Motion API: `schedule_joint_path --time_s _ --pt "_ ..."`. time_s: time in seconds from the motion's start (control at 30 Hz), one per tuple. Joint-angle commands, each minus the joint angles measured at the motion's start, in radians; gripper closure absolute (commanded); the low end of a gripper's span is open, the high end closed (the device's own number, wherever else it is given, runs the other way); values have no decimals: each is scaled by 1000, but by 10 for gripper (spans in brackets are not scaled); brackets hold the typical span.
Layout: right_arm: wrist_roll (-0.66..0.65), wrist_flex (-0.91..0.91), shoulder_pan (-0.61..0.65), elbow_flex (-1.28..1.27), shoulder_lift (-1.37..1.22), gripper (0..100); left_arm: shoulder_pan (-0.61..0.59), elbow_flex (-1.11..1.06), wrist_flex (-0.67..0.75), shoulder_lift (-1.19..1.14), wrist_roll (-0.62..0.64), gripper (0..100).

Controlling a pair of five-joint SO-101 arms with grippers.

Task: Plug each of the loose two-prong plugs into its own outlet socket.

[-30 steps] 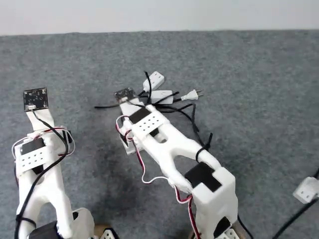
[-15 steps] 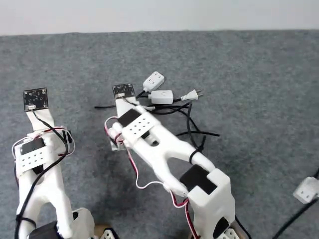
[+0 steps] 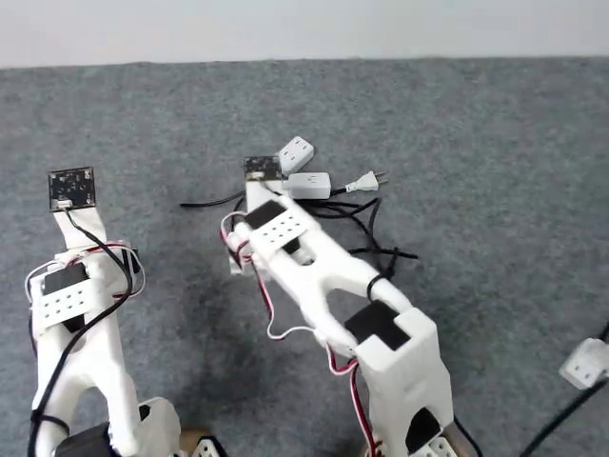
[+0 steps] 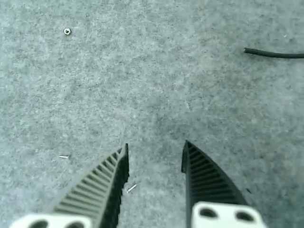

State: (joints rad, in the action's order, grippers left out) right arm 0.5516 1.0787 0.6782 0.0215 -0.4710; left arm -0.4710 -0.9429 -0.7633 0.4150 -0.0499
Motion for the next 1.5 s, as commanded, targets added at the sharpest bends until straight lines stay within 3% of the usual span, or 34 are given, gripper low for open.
schedule_joint_path --time_s 0.0,0.17,0.37,0.5,0.73,0.93,1.13,1.23,1.4,1.47 --pt "-48 -16 -53 66 16 989 9 16 21 20 -8 823" --pt "-55 93 -140 89 47 990 9 16 20 20 -8 823" --pt "-238 225 -248 97 226 990 11 16 20 20 -8 823" --pt "-307 314 -383 97 398 990 11 16 20 20 -8 823" --pt "-592 460 -682 58 559 990 12 7 25 20 -8 823" --pt "-758 335 -1041 -115 562 990 12 7 25 20 -8 823" --pt "-927 173 -1207 -305 561 986 14 5 25 20 -8 823" --pt "-967 166 -1237 -339 561 923 37 1 25 20 -9 823" --pt "-968 222 -1239 -315 567 710 77 -18 25 20 -40 822" --pt "-968 254 -1225 -285 570 690 78 -19 25 20 -41 822"
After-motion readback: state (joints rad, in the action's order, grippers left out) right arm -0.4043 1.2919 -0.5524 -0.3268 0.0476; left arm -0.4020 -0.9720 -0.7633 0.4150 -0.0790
